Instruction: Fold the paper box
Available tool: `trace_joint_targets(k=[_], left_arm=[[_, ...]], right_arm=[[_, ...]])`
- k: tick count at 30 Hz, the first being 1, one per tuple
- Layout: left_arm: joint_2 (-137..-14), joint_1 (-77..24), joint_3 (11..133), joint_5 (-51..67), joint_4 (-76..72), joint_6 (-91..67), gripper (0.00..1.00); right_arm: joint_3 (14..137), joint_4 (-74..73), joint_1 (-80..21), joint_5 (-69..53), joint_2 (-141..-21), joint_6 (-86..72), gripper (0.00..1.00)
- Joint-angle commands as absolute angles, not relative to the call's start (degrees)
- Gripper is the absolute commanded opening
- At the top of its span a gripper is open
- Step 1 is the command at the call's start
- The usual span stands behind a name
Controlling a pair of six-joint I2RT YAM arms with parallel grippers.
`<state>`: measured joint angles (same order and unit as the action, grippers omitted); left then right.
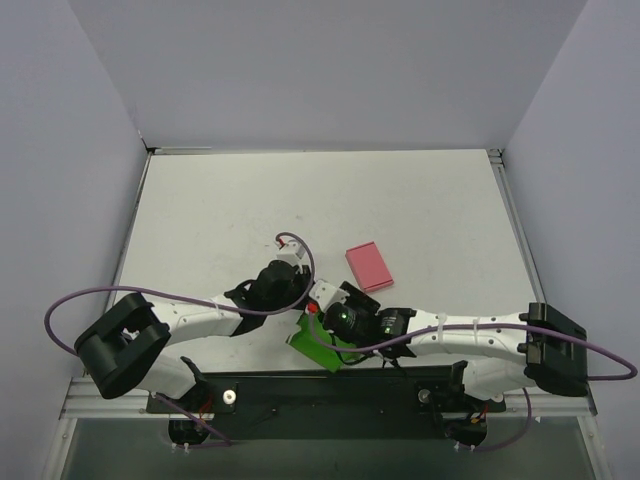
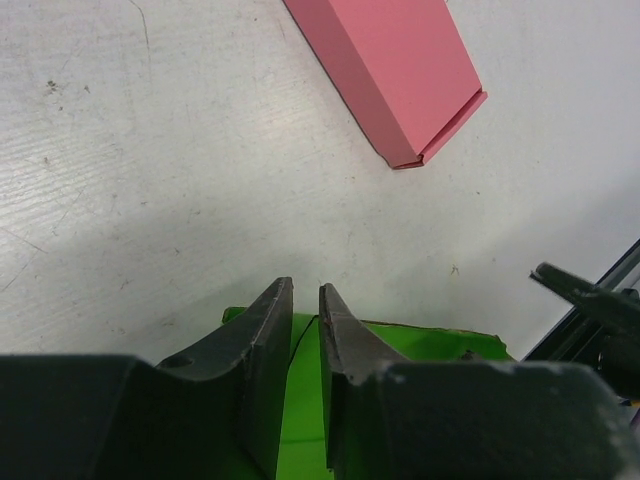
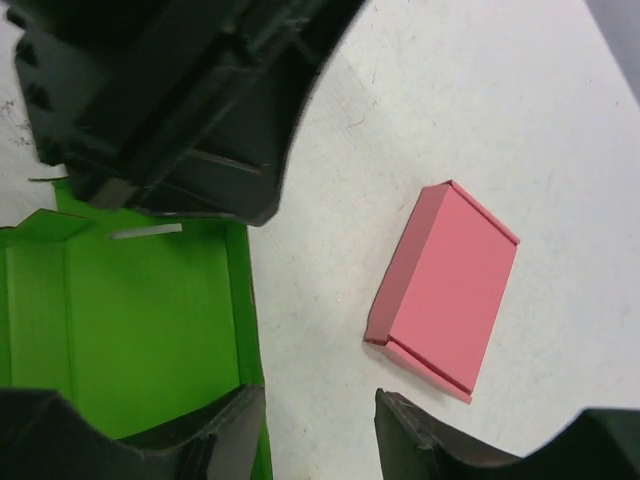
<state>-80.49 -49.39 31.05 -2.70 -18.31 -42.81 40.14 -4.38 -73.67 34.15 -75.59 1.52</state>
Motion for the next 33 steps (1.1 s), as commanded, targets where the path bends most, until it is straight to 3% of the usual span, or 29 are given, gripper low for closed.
trace_joint_targets(k=[1,6,15,31,33], left_arm=[[-79.19,-49.22,29.80,-1.50,-22.76,-41.14,0.28],[-79.10,-49.31,30.15,-1.14,-23.12,-39.82,0.28],[-77.96,-49.31,30.23,-1.85,-21.71,-38.94,0.28],[-73.22,-49.22,32.16,-3.16,-15.82,-36.74,0.30],[-72.51,-49.13,32.43,-3.34,-14.51,-36.30,0.30]], right_arm=[[42.72,-9.31,-69.18,24.02,-70.50,-7.28,0.51],[38.95,-6.95,-61.79,10.99,-66.63,-9.49,0.58],[36.39,1.75,-55.30,-2.00,-71.62,-7.64,0.55],[35.42,2.55,-51.24,-6.15,-80.94,-7.91,0.48],[35.42,2.46,-51.24,-5.98,-81.38,-7.65,0.43]])
